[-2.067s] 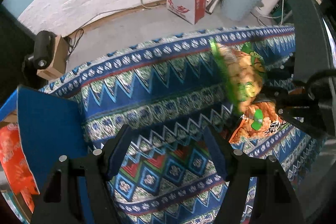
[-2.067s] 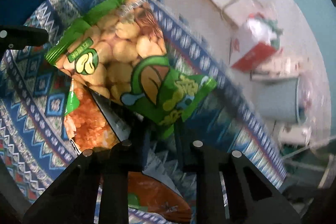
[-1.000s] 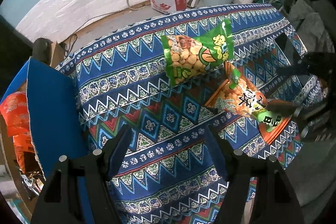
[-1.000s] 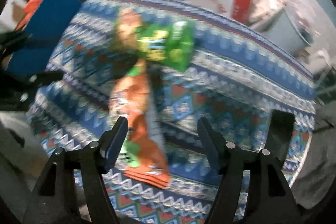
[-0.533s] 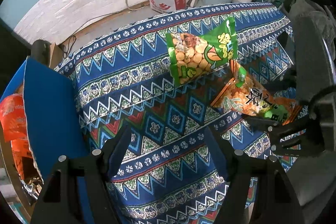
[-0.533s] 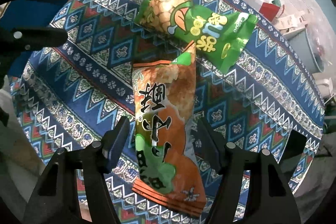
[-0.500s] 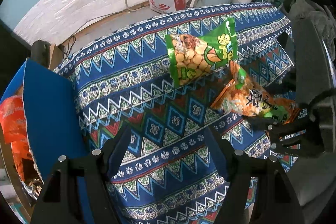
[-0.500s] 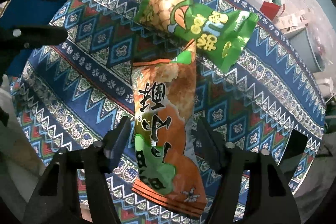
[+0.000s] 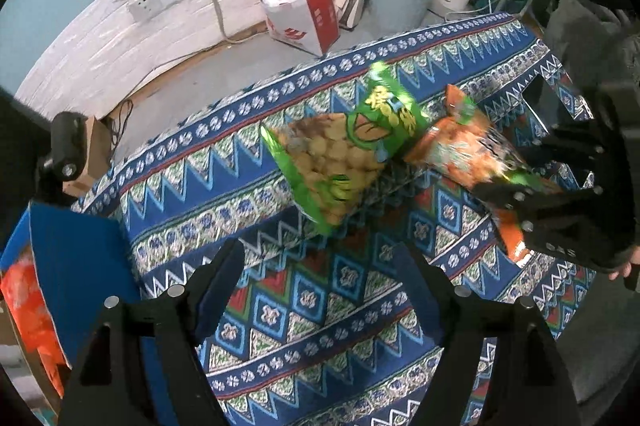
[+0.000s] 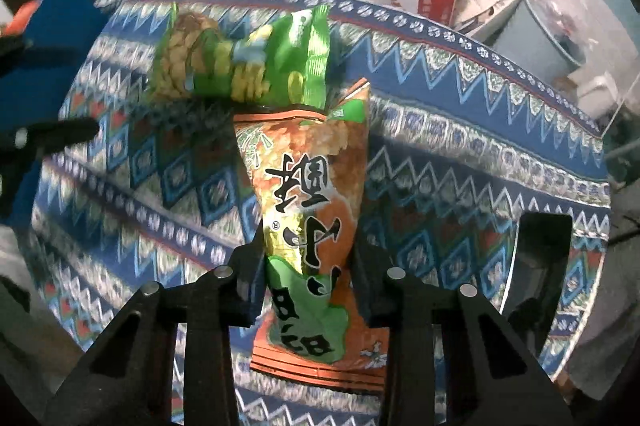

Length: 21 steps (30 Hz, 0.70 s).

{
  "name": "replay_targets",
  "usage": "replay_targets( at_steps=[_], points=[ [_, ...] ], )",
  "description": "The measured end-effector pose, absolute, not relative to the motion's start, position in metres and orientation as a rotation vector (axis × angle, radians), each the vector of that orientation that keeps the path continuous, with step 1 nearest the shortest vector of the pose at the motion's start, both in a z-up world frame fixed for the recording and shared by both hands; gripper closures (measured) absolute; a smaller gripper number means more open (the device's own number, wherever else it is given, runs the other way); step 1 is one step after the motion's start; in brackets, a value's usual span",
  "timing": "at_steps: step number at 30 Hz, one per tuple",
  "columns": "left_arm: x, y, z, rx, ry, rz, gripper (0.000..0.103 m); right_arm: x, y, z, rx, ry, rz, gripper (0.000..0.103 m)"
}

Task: Organize snacks
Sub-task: 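Grasp the green peanut bag with the left tool while the right tool holds the orange bag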

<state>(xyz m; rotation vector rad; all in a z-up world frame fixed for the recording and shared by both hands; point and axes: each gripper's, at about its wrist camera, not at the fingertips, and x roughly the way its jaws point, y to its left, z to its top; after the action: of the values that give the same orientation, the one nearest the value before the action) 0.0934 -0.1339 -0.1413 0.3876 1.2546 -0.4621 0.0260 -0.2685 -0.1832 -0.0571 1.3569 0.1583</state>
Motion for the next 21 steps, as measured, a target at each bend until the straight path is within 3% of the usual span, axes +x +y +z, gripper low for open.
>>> replay_targets(
  at_steps=[8,21],
  points=[
    [0.111,-0.147,-0.146,0.37,1.26,-0.472,0.022,0.061,-0.285,-0.186,-0.02,1.338,0.1,0.069],
    [0.142,-0.171,-0.163,-0.084,1.38,-0.426,0.019,0.05,-0.336,-0.174,0.039,1.294,-0.016,0.069]
  ],
)
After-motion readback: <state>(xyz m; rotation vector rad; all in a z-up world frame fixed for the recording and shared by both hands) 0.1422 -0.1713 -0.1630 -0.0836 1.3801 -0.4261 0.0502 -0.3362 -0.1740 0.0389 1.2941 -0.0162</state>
